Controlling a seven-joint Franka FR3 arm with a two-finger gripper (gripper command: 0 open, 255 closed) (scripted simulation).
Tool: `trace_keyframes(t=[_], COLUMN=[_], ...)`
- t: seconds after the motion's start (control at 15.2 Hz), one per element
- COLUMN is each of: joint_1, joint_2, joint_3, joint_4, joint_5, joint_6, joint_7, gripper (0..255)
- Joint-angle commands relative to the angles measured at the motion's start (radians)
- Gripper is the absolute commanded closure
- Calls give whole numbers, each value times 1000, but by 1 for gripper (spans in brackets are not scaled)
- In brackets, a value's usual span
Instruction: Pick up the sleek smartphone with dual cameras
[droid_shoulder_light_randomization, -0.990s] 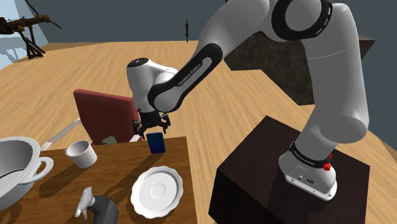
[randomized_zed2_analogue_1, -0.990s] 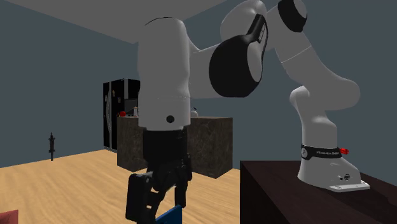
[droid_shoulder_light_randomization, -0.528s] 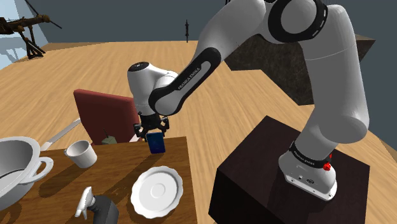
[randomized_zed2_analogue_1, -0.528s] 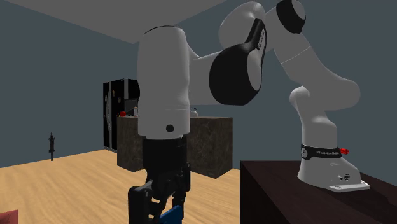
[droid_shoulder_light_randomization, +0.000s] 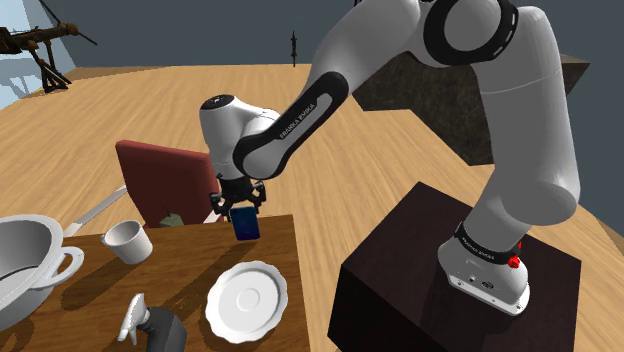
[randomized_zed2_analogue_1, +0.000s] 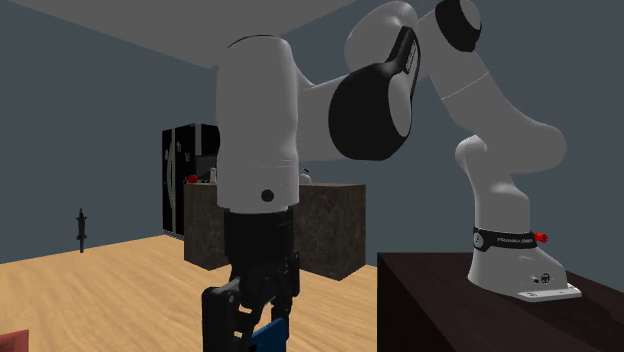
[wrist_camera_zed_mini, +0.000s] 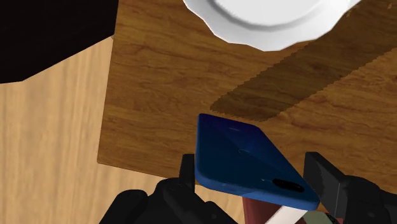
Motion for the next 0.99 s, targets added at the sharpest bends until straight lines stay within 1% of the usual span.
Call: trace_keyframes(t=[0.0, 0.79, 0.92], joint_1=[-5, -35, -35], joint_2=[-17, -116, -117], joint_3=[7, 50, 50], joint_4=[0, 24, 25], joint_5=[10, 71, 72], joint_6=[-17, -131, -132], joint_7=[-5, -42, -42], gripper=[255, 255, 255])
